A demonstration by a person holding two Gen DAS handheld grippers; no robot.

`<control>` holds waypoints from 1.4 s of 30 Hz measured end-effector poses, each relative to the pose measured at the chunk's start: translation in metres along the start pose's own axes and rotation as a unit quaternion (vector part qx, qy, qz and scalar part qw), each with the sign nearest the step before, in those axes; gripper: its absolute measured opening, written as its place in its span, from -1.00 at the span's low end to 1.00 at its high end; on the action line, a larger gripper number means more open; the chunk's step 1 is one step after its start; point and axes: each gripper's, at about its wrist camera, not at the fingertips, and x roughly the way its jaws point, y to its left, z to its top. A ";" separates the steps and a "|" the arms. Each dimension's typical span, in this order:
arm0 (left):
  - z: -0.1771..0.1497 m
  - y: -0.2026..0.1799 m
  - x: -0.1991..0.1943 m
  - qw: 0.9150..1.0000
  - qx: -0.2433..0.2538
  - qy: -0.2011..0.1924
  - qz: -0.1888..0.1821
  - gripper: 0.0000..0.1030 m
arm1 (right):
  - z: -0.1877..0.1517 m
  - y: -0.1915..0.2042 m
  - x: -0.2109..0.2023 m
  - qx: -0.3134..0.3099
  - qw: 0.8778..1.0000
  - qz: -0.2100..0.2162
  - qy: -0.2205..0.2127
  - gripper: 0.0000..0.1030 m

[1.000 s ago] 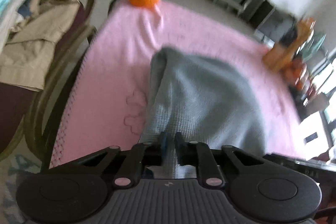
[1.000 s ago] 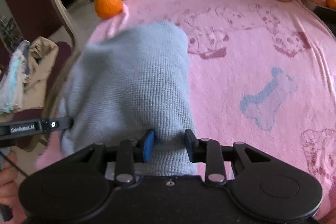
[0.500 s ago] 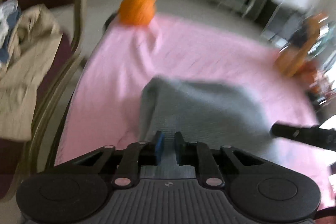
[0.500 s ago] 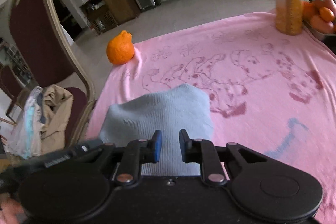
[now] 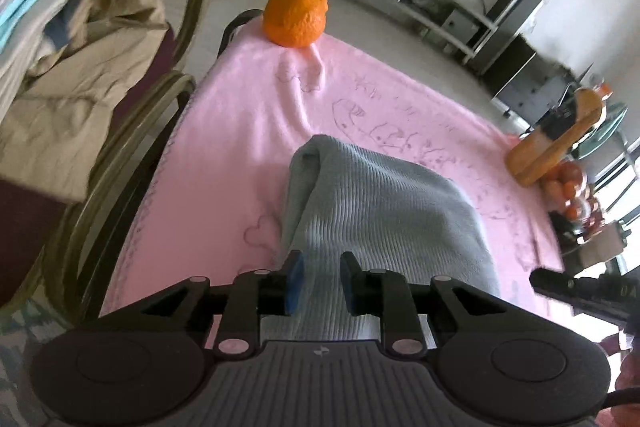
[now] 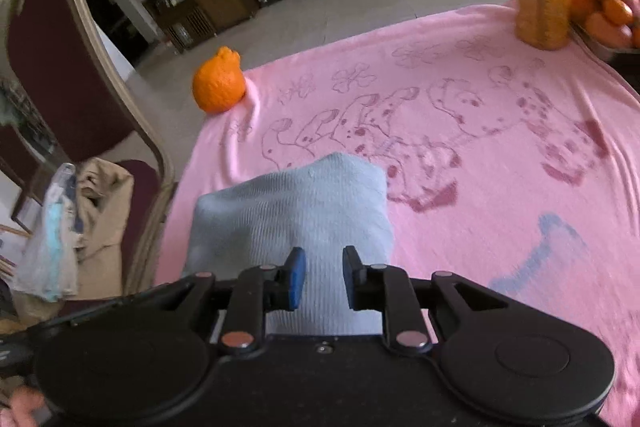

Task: Fold clothes

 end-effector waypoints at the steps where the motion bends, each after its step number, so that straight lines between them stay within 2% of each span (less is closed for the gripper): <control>1: -0.004 0.000 -0.002 1.000 0.004 0.003 0.000 -0.59 | -0.005 -0.003 -0.007 0.003 1.000 0.004 0.001 -0.57; 3: -0.009 -0.005 -0.001 1.000 0.023 0.009 0.009 -0.60 | -0.018 -0.006 -0.014 0.003 1.000 0.010 0.008 -0.54; 5: -0.013 -0.009 0.006 0.998 0.046 0.019 0.032 -0.59 | -0.030 -0.005 -0.011 0.000 1.000 0.009 0.022 -0.53; 8: -0.019 -0.013 0.019 0.993 0.074 0.045 0.079 -0.45 | -0.043 -0.003 0.008 -0.008 0.999 -0.008 0.051 -0.53; 11: -0.020 -0.016 0.017 0.992 0.087 0.038 0.086 -0.44 | -0.051 -0.001 0.024 -0.020 0.998 -0.025 0.062 -0.53; 13: -0.021 -0.015 0.010 0.992 0.086 0.029 0.092 -0.39 | -0.053 -0.002 0.018 -0.015 0.998 -0.015 0.057 -0.40; 17: -0.026 -0.017 -0.003 0.988 0.092 0.013 0.125 -0.29 | -0.051 0.000 -0.011 -0.019 0.999 0.016 0.034 -0.22; 19: -0.028 -0.017 -0.006 0.987 0.093 0.012 0.128 -0.28 | -0.051 0.002 -0.025 -0.025 0.999 0.023 0.019 -0.05; 24: -0.027 -0.016 -0.012 0.988 0.098 0.007 0.119 -0.21 | -0.048 0.003 -0.039 -0.017 0.999 0.033 0.008 0.10; 35: -0.023 -0.007 -0.024 0.995 0.061 -0.005 0.073 -0.07 | -0.046 0.009 -0.042 -0.002 1.000 0.026 0.002 0.52; 38: -0.019 0.001 -0.030 0.998 0.039 -0.013 0.050 0.01 | -0.047 0.009 -0.047 -0.002 1.000 0.024 -0.004 0.62; 41: -0.012 0.021 -0.034 1.000 -0.013 -0.013 0.017 0.14 | -0.048 0.003 -0.051 0.007 1.000 0.024 -0.010 0.63; 42: -0.010 0.028 -0.034 0.999 -0.035 -0.009 0.003 0.33 | -0.048 0.000 -0.052 0.012 1.000 0.026 -0.010 0.63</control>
